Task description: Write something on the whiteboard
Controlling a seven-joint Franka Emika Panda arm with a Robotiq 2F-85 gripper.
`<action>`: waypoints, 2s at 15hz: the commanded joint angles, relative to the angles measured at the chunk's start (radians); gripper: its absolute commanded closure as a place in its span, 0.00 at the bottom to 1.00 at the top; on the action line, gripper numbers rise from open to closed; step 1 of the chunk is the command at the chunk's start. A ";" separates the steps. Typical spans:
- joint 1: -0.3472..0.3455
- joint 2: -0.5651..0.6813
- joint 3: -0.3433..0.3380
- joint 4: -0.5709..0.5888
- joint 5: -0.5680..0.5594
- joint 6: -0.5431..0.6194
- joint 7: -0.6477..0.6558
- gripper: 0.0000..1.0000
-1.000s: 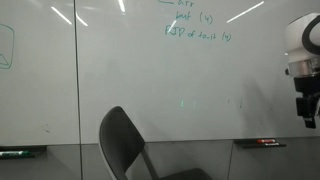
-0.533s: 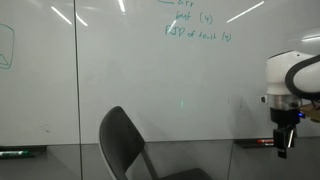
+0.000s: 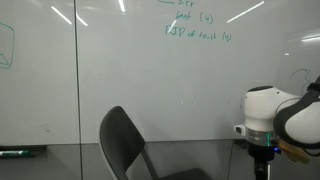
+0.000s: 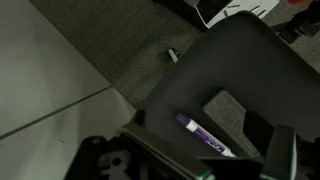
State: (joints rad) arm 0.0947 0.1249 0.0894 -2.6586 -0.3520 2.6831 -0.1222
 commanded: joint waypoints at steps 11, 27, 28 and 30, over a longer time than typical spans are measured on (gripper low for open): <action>0.063 0.517 -0.105 0.306 -0.431 0.305 0.011 0.00; 0.098 0.627 -0.088 0.415 -0.480 0.293 -0.040 0.26; 0.097 0.627 -0.087 0.413 -0.477 0.288 -0.043 0.34; 0.089 0.627 -0.082 0.403 -0.470 0.285 -0.048 0.49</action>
State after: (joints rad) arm 0.1864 0.7713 0.0078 -2.2367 -0.8123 2.9776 -0.1551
